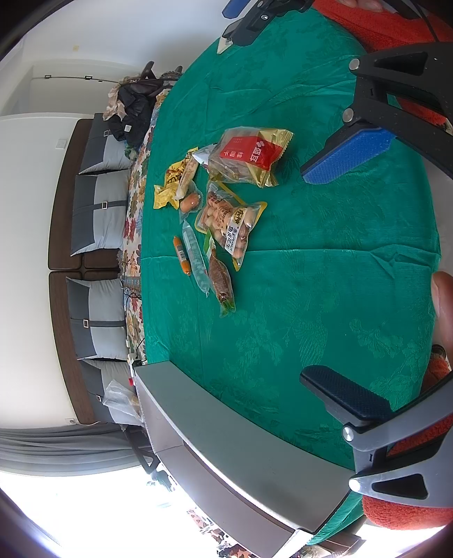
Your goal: Organize snacks
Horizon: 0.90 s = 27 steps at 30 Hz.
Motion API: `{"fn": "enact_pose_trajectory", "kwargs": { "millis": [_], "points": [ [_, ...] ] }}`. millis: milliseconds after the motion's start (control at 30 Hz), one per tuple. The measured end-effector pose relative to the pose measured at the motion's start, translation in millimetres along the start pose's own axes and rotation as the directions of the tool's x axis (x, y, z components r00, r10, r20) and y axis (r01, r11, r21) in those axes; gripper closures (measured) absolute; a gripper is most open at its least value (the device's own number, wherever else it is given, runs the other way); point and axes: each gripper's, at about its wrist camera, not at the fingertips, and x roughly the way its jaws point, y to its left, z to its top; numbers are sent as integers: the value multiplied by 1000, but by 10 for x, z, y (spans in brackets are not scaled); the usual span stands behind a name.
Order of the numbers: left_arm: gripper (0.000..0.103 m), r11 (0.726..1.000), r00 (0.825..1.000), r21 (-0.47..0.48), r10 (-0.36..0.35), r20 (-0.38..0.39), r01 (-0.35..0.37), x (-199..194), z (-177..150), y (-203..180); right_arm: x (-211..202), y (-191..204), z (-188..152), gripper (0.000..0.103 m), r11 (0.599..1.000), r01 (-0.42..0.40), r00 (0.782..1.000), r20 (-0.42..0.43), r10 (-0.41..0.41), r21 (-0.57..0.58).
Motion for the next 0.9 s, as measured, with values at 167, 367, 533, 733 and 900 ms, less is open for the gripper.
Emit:
{"fn": "enact_pose_trajectory", "kwargs": {
  "millis": [167, 367, 533, 733, 900],
  "points": [
    [0, 1000, 1000, 0, 0, -3, 0, 5, -4, 3, -1, 1, -1, 7, 1000, 0, 1000, -1, 0, 1],
    [0, 1000, 1000, 2, 1, -3, -1, 11, -11, 5, -2, 1, 0, 7, 1000, 0, 1000, 0, 0, 1],
    [0, 1000, 1000, 5, 5, -6, -5, 25, -15, 3, 5, -1, 2, 7, 1000, -1, 1000, -3, 1, 0],
    [0, 1000, 1000, 9, 9, -11, -9, 50, -35, 6, 11, 5, -9, 7, 1000, -4, 1000, -4, 4, -4],
    [0, 1000, 1000, 11, 10, -13, -10, 66, -38, 3, 14, 9, -12, 7, 1000, -4, 1000, -6, 4, -3]
  ]
}}
